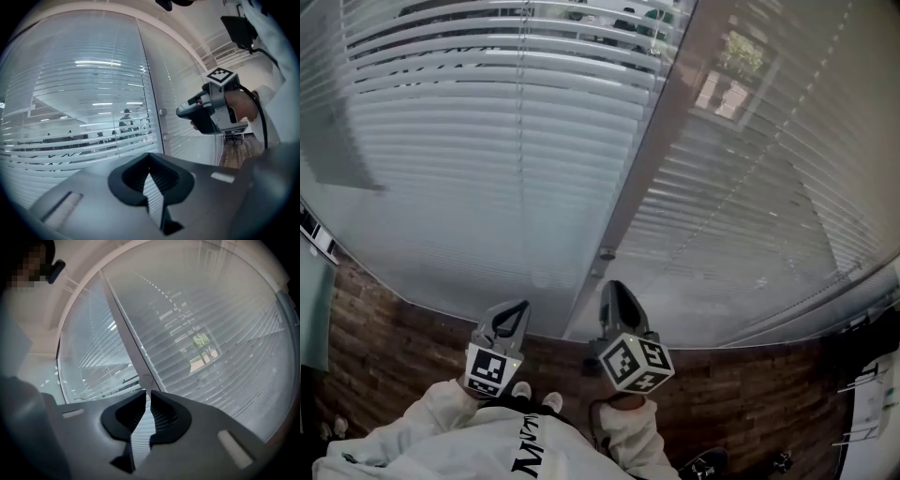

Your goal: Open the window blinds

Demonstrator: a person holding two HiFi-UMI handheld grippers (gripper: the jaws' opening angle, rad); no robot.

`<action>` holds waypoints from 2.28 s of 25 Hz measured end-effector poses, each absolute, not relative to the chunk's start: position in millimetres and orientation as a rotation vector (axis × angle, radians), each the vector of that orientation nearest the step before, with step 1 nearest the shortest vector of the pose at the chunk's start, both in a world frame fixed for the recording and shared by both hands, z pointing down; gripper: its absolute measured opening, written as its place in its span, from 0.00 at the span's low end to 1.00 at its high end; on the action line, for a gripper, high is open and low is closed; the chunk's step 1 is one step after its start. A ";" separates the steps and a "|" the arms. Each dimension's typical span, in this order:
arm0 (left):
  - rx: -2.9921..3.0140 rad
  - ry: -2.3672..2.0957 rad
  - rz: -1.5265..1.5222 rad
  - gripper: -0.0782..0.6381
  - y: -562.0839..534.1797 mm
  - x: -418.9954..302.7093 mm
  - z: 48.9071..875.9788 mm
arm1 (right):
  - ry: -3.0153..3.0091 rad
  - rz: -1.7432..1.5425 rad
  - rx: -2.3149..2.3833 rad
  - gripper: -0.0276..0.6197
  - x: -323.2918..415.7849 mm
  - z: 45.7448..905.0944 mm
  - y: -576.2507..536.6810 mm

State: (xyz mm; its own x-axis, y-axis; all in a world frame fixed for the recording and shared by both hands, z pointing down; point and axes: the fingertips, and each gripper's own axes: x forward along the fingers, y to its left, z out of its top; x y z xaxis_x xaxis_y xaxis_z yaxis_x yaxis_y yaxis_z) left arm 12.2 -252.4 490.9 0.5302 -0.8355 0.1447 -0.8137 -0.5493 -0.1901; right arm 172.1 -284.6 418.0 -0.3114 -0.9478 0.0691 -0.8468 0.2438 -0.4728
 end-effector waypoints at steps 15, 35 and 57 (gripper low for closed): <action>-2.721 1.176 -0.284 0.11 -218.6 14.1 470.6 | 2.105 -0.628 -2.015 0.04 197.2 506.8 -160.3; -2.832 1.014 -0.188 0.11 -104.9 -124.7 485.5 | 2.010 -0.492 -2.219 0.04 46.4 500.6 -23.0; -2.859 0.962 -0.219 0.11 -41.2 -103.3 488.0 | 2.028 -0.515 -2.262 0.04 53.8 508.8 42.0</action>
State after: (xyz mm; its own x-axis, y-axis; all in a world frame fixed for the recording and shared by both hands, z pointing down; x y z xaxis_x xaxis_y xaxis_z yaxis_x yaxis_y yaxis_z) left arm -103.3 -41.2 488.0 0.7878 -0.6079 0.0991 -0.5910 -0.7914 -0.1560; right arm 53.8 42.0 508.8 0.0788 -0.9755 0.2053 -0.9553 -0.1327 -0.2641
